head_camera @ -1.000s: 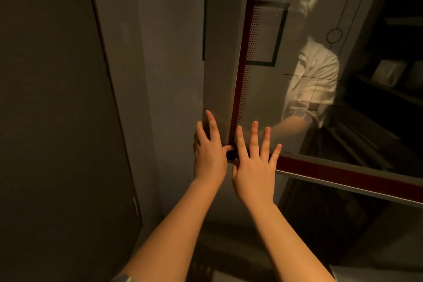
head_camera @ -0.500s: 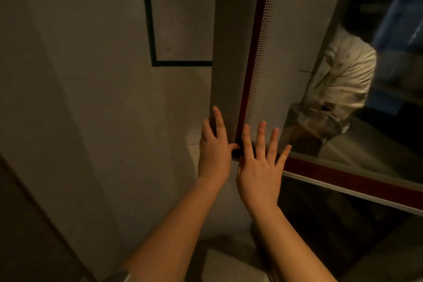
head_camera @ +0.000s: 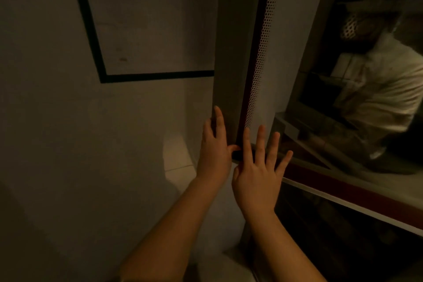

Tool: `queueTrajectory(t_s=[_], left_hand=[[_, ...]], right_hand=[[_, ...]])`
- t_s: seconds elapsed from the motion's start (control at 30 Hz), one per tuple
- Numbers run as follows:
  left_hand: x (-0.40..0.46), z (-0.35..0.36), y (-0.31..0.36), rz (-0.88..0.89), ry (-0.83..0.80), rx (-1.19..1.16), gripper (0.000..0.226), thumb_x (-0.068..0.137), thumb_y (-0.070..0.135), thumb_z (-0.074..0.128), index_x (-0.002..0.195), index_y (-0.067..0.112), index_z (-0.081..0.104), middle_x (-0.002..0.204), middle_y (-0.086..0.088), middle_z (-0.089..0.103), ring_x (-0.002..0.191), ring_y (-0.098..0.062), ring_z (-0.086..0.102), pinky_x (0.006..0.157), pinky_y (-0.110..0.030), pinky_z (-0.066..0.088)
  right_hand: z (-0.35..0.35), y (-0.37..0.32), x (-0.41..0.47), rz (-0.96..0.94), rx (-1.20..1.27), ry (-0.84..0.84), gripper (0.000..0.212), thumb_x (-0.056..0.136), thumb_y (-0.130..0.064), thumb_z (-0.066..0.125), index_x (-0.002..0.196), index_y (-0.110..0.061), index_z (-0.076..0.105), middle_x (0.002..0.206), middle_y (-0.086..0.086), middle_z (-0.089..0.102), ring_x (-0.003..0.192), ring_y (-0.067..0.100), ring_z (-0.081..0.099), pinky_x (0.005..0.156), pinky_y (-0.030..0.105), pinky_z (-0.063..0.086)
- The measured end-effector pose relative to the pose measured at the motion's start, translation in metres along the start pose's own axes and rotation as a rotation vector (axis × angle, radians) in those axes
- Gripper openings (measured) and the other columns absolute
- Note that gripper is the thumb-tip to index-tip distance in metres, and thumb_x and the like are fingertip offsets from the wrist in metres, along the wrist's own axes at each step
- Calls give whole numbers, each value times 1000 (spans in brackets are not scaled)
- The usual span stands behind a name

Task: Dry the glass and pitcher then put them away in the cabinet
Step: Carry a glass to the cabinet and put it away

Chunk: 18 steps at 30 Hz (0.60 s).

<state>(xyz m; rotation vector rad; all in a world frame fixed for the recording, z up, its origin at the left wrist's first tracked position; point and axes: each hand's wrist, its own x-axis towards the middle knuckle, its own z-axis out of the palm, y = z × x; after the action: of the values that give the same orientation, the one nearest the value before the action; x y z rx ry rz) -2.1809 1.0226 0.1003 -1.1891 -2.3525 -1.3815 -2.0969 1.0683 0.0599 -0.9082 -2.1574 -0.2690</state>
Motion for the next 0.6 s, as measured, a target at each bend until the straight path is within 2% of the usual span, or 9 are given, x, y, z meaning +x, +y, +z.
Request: queueTrajectory(t_s=[0.1, 0.33, 0.4, 0.5, 0.6], left_hand=[[24, 15, -3, 22, -35, -55, 102, 91, 18, 63, 139, 40, -24, 159, -8, 4, 141, -23, 29, 105, -32, 40], [76, 55, -8, 63, -121, -132, 98, 93, 18, 61, 140, 41, -22, 161, -4, -3, 143, -23, 25, 109, -35, 38], [88, 65, -9, 79, -144, -153, 98, 92, 19, 61, 142, 39, -20, 161, -4, -3, 144, -24, 23, 110, -38, 37], [106, 79, -10, 90, -172, -170, 96, 92, 19, 62, 147, 34, -16, 161, -6, 1, 143, -24, 23, 110, -34, 35], [121, 94, -10, 103, -194, -206, 95, 91, 19, 63, 147, 33, -13, 160, -9, 3, 143, -25, 23, 108, -30, 32]], right_hand=[[18, 6, 17, 25, -24, 14, 95, 77, -25, 70, 153, -24, 13, 159, 3, -14, 147, 31, -8, 115, 60, -6], [58, 26, 53, 82, -56, 28, 99, 71, -22, 75, 152, -23, 19, 161, 4, -4, 148, 30, -4, 115, 57, -10], [66, 31, 61, 96, -63, 35, 99, 71, -21, 75, 152, -23, 20, 161, 2, -7, 148, 29, -5, 115, 57, -9], [75, 39, 73, 116, -88, 34, 98, 71, -21, 74, 152, -24, 19, 160, 0, -12, 148, 28, -7, 115, 56, -10], [83, 45, 83, 147, -128, 28, 98, 73, -21, 73, 152, -23, 17, 161, 3, -2, 148, 29, -6, 115, 56, -10]])
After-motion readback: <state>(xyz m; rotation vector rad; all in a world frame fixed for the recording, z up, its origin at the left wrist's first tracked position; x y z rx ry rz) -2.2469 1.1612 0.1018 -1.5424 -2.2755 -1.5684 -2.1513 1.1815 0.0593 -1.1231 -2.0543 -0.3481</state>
